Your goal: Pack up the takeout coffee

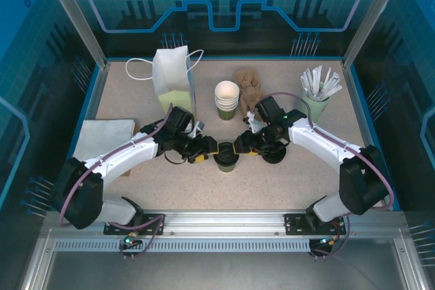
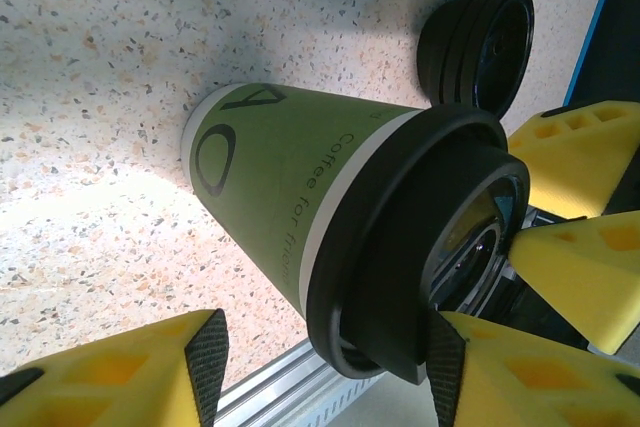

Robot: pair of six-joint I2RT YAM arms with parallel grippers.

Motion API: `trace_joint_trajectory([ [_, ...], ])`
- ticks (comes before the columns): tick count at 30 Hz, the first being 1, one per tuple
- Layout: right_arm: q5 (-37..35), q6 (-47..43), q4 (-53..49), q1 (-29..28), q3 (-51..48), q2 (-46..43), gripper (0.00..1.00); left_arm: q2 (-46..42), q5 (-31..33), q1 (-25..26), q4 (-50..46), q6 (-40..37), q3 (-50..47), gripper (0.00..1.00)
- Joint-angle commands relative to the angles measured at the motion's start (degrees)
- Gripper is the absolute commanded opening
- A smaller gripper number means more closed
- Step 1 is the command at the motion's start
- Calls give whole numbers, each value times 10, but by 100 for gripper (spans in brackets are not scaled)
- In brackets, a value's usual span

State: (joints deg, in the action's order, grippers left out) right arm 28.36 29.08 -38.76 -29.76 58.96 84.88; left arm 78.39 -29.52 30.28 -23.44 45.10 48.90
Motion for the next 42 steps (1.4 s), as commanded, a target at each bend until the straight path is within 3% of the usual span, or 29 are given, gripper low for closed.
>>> trace_joint_trajectory([
  [1,-7,-6,-20,-9,17,10,50,-14,18,4,-19,1,-1,57],
  [4,-6,-7,-20,-10,18,13,49,-22,27,3,-25,2,1,57],
  [7,-6,-7,-20,-12,18,17,48,-36,35,2,-20,5,2,69],
  [11,-10,-7,-25,-13,20,21,47,-48,42,-2,-26,7,5,70],
  [17,-12,-9,-29,-15,23,23,46,-41,38,-7,-33,3,-12,54],
  [28,-16,-11,-36,-20,31,29,45,-8,10,-7,0,-5,-29,50],
  [42,-43,-18,-80,-22,45,52,39,15,28,-7,-10,-24,-43,31],
])
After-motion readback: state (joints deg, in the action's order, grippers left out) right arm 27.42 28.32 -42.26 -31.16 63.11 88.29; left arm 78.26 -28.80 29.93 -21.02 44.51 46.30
